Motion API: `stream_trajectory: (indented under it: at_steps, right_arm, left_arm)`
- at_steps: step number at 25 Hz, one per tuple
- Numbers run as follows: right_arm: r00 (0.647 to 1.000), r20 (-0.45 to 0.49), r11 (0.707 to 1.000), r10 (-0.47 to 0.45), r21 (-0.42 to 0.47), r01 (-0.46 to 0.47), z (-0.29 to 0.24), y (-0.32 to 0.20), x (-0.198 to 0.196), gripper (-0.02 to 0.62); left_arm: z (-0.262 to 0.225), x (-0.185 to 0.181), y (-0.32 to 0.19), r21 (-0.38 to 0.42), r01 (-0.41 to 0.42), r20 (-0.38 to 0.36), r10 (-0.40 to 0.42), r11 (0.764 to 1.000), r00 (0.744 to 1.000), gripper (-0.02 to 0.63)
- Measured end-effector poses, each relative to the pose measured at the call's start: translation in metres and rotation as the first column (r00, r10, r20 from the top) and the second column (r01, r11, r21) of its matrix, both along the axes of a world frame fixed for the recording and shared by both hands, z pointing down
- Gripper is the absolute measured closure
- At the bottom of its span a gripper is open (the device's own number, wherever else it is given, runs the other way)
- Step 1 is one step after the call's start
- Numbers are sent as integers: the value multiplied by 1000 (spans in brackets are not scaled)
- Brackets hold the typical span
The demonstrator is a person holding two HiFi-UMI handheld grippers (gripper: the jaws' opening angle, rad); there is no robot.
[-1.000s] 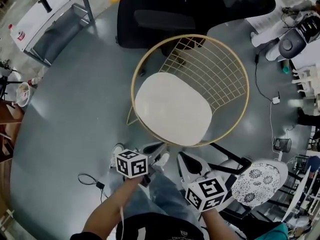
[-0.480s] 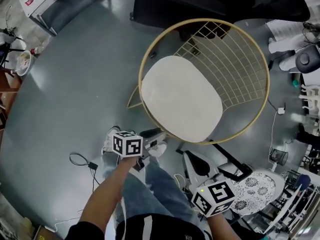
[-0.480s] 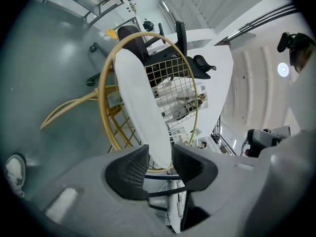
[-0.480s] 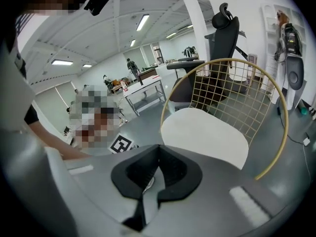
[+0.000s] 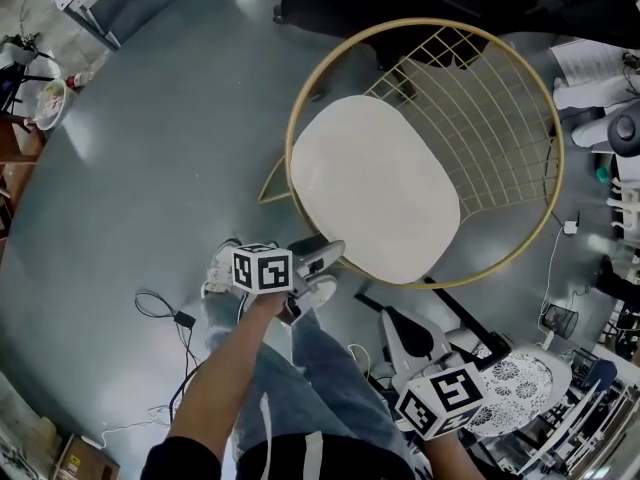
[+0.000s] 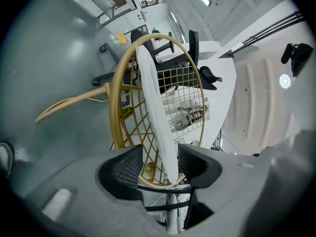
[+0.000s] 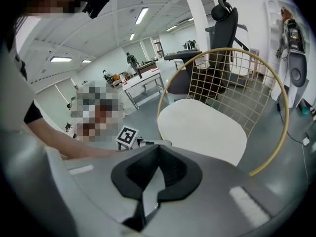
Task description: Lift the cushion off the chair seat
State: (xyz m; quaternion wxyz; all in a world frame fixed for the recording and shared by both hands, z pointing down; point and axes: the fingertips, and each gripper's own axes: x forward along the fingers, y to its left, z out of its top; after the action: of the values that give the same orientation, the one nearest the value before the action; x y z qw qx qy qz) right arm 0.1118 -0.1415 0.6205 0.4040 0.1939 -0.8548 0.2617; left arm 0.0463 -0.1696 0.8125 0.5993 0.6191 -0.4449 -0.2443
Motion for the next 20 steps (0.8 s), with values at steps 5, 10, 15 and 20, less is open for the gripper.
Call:
stream_trajectory:
  at_steps: [5, 10, 15, 20]
  right_arm:
    - [1000, -7, 1000, -2, -5, 2, 5, 0, 3, 597]
    - [1000, -13, 1000, 4, -7, -4, 9, -4, 7, 597]
    - [999, -38, 1000, 23, -18, -24, 15, -5, 14, 597]
    - [999, -20, 999, 38, -19, -38, 8, -8, 10, 597]
  left_arm:
    - [-4, -5, -11, 25, 62, -14, -62, 998, 998, 399]
    - [-5, -4, -19, 25, 97, -29, -96, 995, 995, 537]
    - [-12, -3, -21, 33, 92, -56, -90, 995, 994, 561]
    - [-33, -2, -24, 49, 88, -74, -84, 995, 994, 568]
